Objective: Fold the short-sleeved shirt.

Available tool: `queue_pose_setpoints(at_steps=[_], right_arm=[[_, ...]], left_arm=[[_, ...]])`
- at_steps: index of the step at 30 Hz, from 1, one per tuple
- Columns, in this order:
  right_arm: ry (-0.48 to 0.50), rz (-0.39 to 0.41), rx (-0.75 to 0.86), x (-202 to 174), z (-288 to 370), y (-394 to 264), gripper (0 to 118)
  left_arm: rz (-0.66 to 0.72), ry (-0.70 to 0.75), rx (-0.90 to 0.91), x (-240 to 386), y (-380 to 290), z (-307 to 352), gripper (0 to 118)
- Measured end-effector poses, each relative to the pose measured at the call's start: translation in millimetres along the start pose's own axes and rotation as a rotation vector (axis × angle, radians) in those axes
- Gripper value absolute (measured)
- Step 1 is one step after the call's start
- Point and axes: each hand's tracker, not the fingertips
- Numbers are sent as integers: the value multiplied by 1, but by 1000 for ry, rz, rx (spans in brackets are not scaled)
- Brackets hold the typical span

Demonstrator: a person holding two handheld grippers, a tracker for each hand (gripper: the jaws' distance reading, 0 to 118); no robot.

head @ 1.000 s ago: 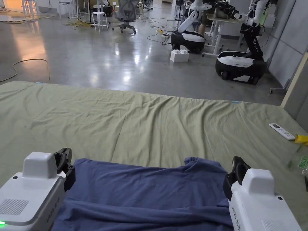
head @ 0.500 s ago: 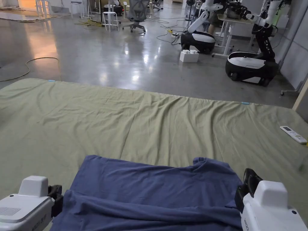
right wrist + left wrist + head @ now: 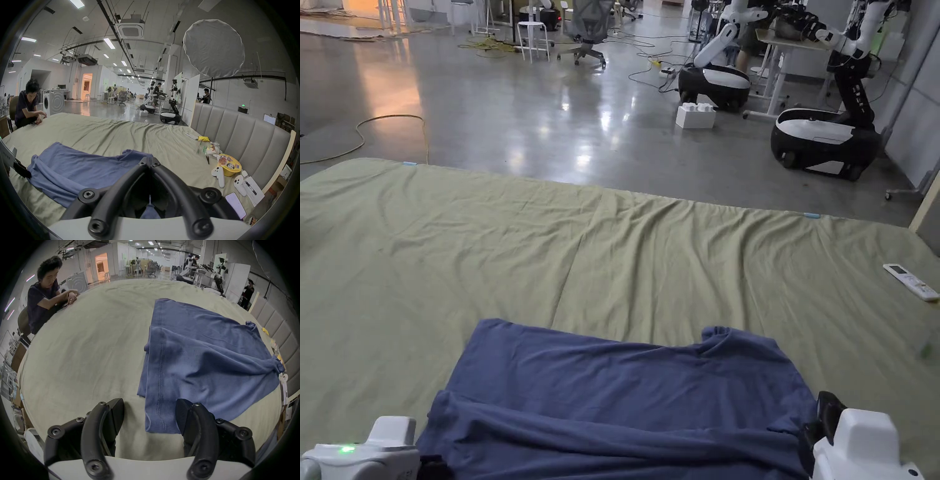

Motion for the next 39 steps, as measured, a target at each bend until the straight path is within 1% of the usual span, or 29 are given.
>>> queue_pose_setpoints(at_steps=[2,4,5,6,8,9,12,13,14,15,16,18,19,21,23,24,26,27,29,30,31,32,33,34,35,36,37,38,39], right_arm=[[-3,-10,-23,3,0,-6,1],[-8,-21,-50,7,-2,-11,1],[-6,-33,-65,9,-3,-14,1],[-7,-42,-78,11,-5,-18,1],[-7,-61,-106,18,-8,-24,1],[-9,-70,-132,22,-10,-26,1],[-4,-104,-225,39,-20,-33,2],[-4,-125,-258,48,-24,-37,4],[-3,-139,-302,56,-29,-40,12],[17,-192,-386,65,-37,-47,25],[-3,-201,-409,75,-42,-52,38],[29,-207,-485,88,-52,-61,61],[48,-188,-516,92,-58,-65,69],[86,-154,-567,95,-69,-73,76],[123,-163,-593,95,-78,-80,76],[126,-162,-611,94,-85,-84,79],[147,-134,-674,88,-99,-94,84],[145,-104,-690,84,-106,-100,87],[149,-52,-736,76,-118,-113,87],[163,-38,-768,72,-123,-118,83],[181,-41,-801,68,-126,-124,78],[189,-47,-807,65,-127,-129,75],[188,-55,-780,64,-124,-129,64],[179,-44,-764,62,-121,-125,49],[192,-42,-763,61,-119,-123,30],[245,-70,-748,60,-118,-121,18],[257,-76,-737,57,-116,-120,15],[252,-59,-735,53,-113,-118,15],[218,7,-734,47,-113,-117,13]], left_arm=[[-35,16,6,6,0,4,56],[-51,-3,5,11,-4,5,35],[-54,-11,8,13,-4,6,22],[-54,-23,9,14,-4,6,17],[-37,-56,2,13,-2,7,14],[-27,-72,-7,13,-1,7,7],[-48,-59,4,11,0,12,5],[-53,-61,10,11,-1,15,5],[-57,-62,19,10,-2,18,5],[-56,-66,25,8,0,21,5],[-50,-71,28,7,0,23,5],[-34,-80,41,4,0,27,5],[-33,-78,47,2,2,28,5],[-36,-77,51,2,2,29,5],[-40,-76,53,3,3,29,5],[-45,-70,59,3,4,30,5],[-49,-69,59,2,4,29,5],[-48,-67,61,3,5,29,5],[-44,-66,57,2,5,28,5],[-41,-66,57,2,5,27,5],[-37,-66,57,2,5,27,5],[-34,-65,57,2,5,27,5],[-32,-65,58,2,5,27,5],[-30,-65,60,2,5,27,5],[-28,-65,62,2,6,26,5],[-27,-64,66,2,6,26,5],[-28,-64,70,2,6,27,5],[-28,-64,72,2,6,27,5],[-28,-63,76,3,7,28,5]])
